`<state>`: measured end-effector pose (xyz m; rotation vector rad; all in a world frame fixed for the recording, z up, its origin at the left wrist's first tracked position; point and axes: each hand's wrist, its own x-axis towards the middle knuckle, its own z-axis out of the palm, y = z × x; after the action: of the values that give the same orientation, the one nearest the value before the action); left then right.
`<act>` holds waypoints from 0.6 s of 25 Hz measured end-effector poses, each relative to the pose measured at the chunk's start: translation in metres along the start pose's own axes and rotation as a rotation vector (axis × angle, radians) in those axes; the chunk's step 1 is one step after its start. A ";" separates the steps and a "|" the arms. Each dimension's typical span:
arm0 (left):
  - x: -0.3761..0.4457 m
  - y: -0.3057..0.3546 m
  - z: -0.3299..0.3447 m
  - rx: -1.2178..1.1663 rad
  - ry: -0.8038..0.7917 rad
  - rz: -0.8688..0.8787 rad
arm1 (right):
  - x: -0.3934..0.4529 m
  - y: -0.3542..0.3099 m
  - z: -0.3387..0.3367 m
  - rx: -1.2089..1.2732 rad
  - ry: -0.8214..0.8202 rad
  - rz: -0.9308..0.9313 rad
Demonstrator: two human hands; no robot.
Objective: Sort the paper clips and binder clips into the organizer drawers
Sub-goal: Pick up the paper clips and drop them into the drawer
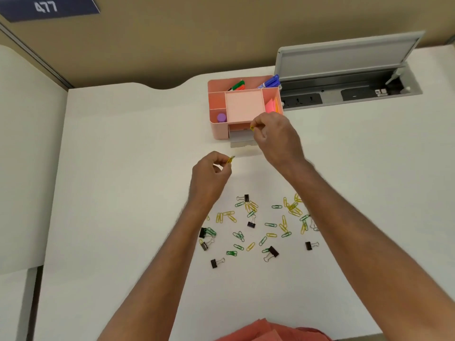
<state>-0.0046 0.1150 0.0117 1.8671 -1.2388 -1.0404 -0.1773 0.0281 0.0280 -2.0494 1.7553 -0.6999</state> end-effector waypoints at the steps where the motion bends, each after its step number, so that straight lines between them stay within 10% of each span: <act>1: 0.009 0.006 0.002 0.024 0.016 0.008 | 0.007 0.004 0.007 -0.122 -0.042 -0.033; 15: 0.077 0.043 0.031 0.738 -0.001 0.397 | -0.091 0.053 0.008 0.123 0.029 0.188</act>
<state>-0.0312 0.0251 0.0141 1.9812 -2.0804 -0.3807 -0.2259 0.1081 -0.0206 -1.7753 1.8435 -0.7625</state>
